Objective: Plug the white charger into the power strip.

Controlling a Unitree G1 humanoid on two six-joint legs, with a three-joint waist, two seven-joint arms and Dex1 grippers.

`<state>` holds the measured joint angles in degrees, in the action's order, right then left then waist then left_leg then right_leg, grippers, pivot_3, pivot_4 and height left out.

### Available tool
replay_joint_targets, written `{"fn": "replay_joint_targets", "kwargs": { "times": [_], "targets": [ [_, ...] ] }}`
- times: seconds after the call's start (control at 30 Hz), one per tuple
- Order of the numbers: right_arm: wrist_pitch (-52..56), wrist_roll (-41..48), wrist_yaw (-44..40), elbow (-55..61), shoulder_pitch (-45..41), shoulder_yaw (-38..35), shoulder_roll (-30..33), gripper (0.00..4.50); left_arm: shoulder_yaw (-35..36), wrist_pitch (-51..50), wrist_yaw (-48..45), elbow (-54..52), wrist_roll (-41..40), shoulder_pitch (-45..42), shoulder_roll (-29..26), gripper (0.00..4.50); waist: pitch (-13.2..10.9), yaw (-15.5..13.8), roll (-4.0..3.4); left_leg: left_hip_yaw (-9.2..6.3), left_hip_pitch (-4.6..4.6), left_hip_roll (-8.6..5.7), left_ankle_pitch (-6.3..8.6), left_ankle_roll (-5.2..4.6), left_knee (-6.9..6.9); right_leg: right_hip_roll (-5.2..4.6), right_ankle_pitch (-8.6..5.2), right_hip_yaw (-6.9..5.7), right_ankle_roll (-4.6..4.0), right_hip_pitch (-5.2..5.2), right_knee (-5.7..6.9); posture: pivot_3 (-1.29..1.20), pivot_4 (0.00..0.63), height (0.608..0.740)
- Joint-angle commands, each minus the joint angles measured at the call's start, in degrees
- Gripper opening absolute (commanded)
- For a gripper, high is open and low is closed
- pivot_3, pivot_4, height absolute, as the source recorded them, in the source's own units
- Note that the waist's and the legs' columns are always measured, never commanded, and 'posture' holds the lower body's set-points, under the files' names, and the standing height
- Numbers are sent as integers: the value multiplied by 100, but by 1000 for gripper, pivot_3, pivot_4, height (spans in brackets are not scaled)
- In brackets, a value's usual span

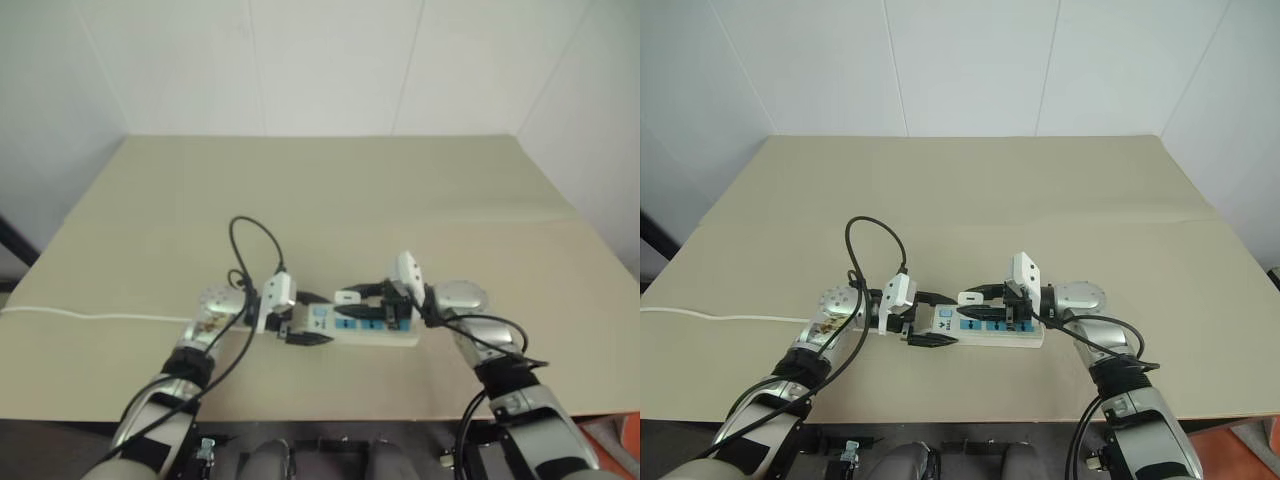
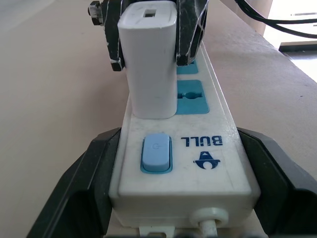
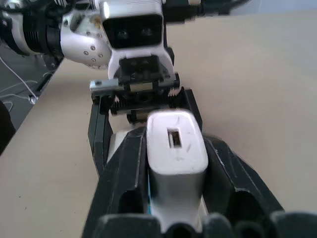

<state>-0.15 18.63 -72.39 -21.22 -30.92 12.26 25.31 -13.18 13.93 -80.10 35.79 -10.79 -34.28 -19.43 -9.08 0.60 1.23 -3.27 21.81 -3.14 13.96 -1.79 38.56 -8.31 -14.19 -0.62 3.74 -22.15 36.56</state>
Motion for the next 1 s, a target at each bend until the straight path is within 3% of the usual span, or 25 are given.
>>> {"fn": "replay_joint_targets", "kwargs": {
  "times": [0.03,0.17,0.4,0.43,0.5,0.8,1.0],
  "targets": [
    [110,-250,16,-140,130,38,78,3110,-225,-27,-123,99,263,150,-67,3268,0,-2,0,0,-1,0,0,0,0,0,0,-2,0,-1,-2,0,150,740],
    [76,-290,10,-60,168,46,36,4487,-219,-31,-118,103,261,143,-71,3268,0,-1,0,0,-1,0,0,0,0,0,0,-2,0,0,-3,0,150,740],
    [231,-203,22,406,219,-136,226,4487,-198,-223,-115,26,213,110,-81,3268,0,-12,0,-1,7,0,0,0,0,0,0,-2,0,-1,-2,0,150,740],
    [294,-159,22,504,228,-181,273,4500,-209,-337,-191,-14,188,76,-115,3982,0,-14,0,-1,16,0,0,0,0,0,0,-2,0,-1,-2,0,150,740],
    [439,-54,24,742,254,-298,404,4500,-123,-560,-309,-308,4,61,-205,4464,-2,-4,-1,0,29,-3,0,0,0,0,0,-1,0,-9,0,0,150,740],
    [885,397,86,1816,487,-974,950,4500,466,-1534,-464,-2054,-873,255,-804,4487,-55,29,-2,3,104,1,-5,6,2,4,2,4,-3,-99,23,0,150,740],
    [1468,1050,53,2712,1123,-2098,1965,4500,1048,-2190,-546,-3032,-1497,417,-1619,4487,-75,-2,-6,2,122,2,-5,7,2,-1,2,4,-4,-106,9,0,150,740]
  ]
}}
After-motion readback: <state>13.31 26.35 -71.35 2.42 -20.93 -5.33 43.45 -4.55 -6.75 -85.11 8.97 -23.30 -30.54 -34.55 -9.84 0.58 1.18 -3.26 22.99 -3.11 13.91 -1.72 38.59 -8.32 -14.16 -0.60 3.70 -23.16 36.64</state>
